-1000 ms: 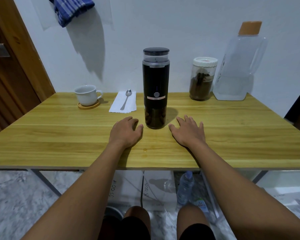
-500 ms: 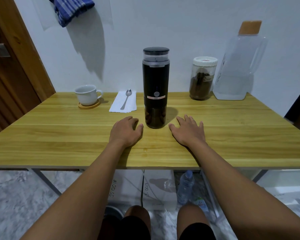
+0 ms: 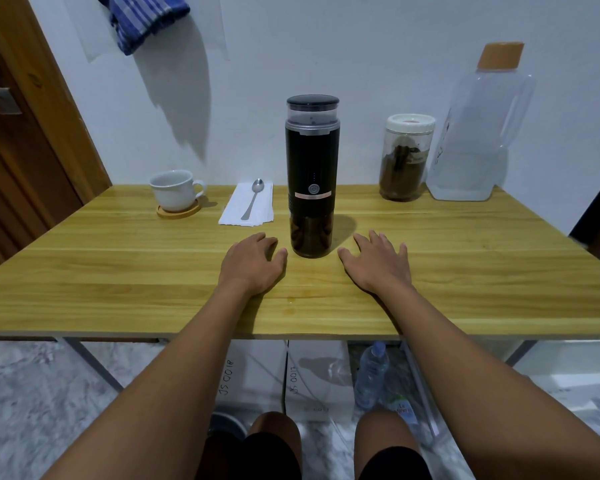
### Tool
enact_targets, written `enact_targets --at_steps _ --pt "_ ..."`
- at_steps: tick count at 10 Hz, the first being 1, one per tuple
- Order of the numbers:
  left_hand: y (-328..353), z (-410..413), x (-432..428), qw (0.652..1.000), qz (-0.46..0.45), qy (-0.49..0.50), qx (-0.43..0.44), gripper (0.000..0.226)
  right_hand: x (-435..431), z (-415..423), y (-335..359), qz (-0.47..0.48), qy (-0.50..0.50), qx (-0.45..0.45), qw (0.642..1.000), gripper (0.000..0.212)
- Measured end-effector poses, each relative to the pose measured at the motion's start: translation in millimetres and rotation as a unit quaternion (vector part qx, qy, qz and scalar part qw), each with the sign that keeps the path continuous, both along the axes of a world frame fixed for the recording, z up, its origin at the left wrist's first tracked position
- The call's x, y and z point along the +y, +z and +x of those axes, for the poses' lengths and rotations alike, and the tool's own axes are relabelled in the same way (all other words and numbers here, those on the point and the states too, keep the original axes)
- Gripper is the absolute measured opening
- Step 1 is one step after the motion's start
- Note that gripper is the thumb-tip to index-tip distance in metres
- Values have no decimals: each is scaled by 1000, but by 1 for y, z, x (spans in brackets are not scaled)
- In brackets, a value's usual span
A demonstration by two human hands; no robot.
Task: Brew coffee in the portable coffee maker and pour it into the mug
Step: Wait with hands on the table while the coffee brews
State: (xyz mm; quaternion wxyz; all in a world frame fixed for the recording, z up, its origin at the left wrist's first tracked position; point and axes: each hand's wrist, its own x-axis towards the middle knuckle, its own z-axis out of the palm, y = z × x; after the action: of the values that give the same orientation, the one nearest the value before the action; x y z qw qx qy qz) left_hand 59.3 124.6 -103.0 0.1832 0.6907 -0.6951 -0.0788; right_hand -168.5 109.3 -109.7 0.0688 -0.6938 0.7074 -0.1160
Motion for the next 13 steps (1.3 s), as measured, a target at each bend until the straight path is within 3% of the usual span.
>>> enact_targets --at_steps 13 --pt "2 -1 0 1000 19 -4 -18 55 -1 0 -1 -2 -1 -3 1000 67"
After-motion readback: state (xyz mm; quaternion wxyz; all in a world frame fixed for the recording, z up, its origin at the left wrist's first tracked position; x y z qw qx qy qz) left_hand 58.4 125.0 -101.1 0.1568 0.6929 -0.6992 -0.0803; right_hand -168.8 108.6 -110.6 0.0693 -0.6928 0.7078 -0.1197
